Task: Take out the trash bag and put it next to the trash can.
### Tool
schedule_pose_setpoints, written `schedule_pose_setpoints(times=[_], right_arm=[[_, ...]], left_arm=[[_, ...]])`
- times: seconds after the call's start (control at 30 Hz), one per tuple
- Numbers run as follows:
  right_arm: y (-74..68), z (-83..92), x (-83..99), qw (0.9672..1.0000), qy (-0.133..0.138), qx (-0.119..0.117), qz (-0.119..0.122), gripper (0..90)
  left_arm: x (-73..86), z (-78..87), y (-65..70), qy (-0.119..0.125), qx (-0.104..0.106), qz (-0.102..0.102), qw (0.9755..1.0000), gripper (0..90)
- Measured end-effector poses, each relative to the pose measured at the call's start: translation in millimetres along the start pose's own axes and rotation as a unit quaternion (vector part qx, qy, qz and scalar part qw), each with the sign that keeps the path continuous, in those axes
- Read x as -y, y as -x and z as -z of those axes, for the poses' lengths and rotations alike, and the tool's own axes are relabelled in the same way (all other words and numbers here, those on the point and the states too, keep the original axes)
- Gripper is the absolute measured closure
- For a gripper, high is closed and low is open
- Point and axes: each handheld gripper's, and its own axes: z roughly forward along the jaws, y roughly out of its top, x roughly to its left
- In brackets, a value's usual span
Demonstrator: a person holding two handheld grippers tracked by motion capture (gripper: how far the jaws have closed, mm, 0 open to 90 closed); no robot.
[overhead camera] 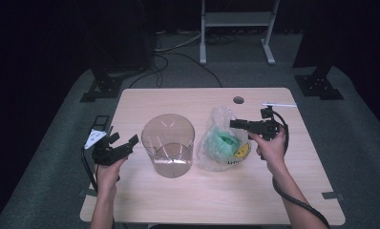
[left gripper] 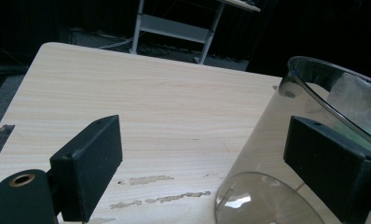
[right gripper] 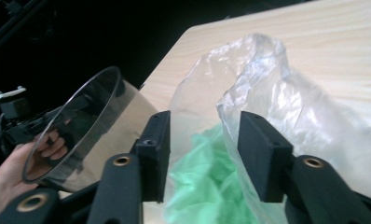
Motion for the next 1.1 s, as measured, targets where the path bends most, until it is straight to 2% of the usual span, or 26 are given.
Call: schedule_pose_setpoints(times=[0.17, 0.33, 0.6, 0.87, 1.1], right_arm=[[2.6, 16.0, -1.4, 0.9997, 0.010, 0.021, 0.009, 45.4], [5.5, 34.0, 0.3, 0.9991, 0.016, 0.034, 0.017, 45.1], [11.9, 52.9, 13.9, 0.9980, 0.009, 0.053, 0.032, 43.3], [18.2, 61.7, 34.1, 0.9975, -0.001, 0.058, 0.041, 42.5], [25.8, 70.3, 45.8, 0.9978, 0.006, 0.057, 0.034, 41.9]], left_arm=[[-0.1, 0.6, 0.9, 0.001, 0.000, -0.002, 1.0000, 10.4], [0.3, 0.0, 2.0, 0.000, 0.001, -0.002, 1.0000, 10.3], [0.9, -0.7, 2.6, -0.002, 0.000, -0.003, 1.0000, 10.3], [1.8, -1.7, 3.6, -0.004, 0.000, -0.006, 1.0000, 10.4], [2.4, -2.0, 2.9, -0.006, 0.000, -0.005, 1.0000, 10.3]])
